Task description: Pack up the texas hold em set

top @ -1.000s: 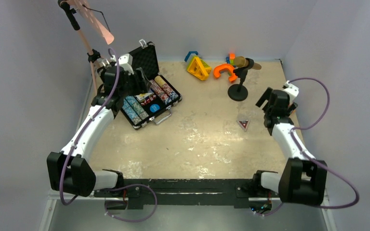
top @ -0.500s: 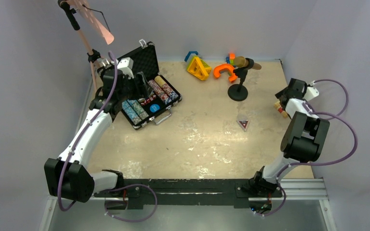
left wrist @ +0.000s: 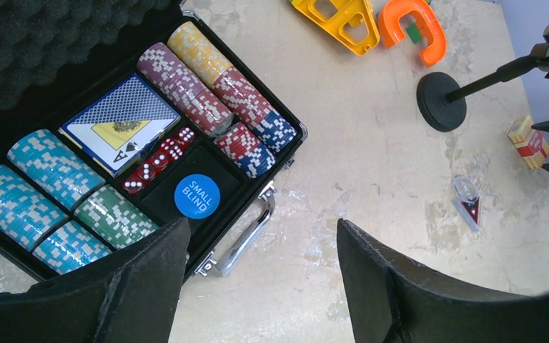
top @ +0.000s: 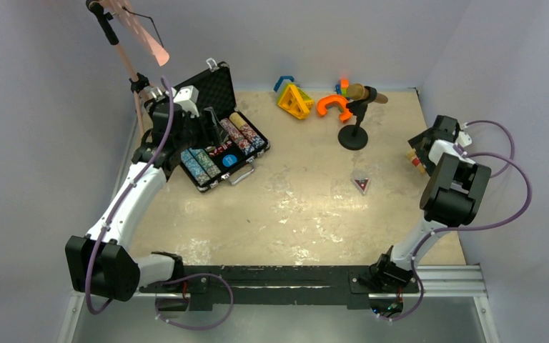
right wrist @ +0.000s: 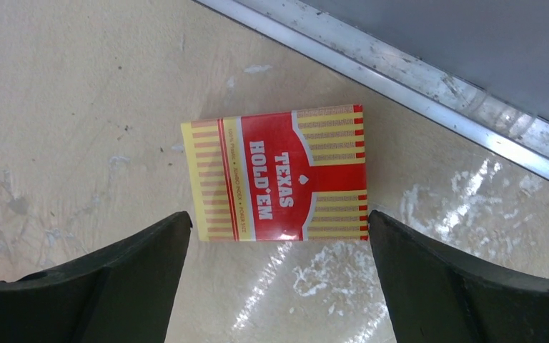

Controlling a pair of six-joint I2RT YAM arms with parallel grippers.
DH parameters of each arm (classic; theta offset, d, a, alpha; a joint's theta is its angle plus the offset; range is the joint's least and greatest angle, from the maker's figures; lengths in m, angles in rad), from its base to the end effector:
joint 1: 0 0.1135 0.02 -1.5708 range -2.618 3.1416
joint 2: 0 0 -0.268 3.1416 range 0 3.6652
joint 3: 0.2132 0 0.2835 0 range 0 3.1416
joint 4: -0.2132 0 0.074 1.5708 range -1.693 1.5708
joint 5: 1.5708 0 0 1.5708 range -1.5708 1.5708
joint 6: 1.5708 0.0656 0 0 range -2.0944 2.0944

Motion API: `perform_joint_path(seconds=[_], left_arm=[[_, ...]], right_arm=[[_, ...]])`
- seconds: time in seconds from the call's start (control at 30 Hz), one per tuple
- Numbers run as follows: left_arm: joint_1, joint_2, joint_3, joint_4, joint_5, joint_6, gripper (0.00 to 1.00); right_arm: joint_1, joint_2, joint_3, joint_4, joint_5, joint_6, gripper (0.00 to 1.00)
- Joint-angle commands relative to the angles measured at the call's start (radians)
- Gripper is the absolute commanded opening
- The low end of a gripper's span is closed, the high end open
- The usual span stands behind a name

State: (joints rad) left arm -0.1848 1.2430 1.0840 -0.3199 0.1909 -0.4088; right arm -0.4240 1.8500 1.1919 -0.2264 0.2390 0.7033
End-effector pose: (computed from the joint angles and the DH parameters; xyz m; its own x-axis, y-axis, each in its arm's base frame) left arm 0.3316 -0.0746 0.3188 -0.5531 -0.2936 -0.7796 0.1374 0.8909 -0.4330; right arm 0.3920 -0.1940 0.1426 -0.1908 0.7755 -0.6018 0.8652 0.4225 0.2701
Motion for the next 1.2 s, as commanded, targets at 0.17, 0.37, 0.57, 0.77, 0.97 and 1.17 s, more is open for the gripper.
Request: perform_joint_path(seconds=[0.17,0.37,0.57,0.77,0.97,1.17], left_arm=[[-0.001,-0.047,0.016,0.016,0.033,-0.023,0.79],[-0.001,-0.050,0.015,0.020,0.046,-0.034,0.79],[-0.001,-0.050,0.013,0.019,0.038,-0.030,0.78],[-0.001,-0.044,0.014,0.018,0.035,-0.028,0.78],[-0.001,-0.041,0.020,0.012,0.030,-0.023,0.78],[-0.001,-0.039,0.020,0.010,0.023,-0.021,0.78]], right_arm=[[-0.009,0.141,0.151,-0.135,-0.082,-0.096,0.96],[0.006,0.158,0.199,-0.150,-0.093,-0.220,0.94],[0.056,0.169,0.235,-0.154,-0.032,-0.367,0.89],[0.074,0.186,0.272,-0.148,-0.168,-0.513,0.82],[0.095,0.210,0.335,-0.199,-0.162,-0.574,0.83],[0.113,0.176,0.319,-0.163,-0.316,-0.632,0.82]])
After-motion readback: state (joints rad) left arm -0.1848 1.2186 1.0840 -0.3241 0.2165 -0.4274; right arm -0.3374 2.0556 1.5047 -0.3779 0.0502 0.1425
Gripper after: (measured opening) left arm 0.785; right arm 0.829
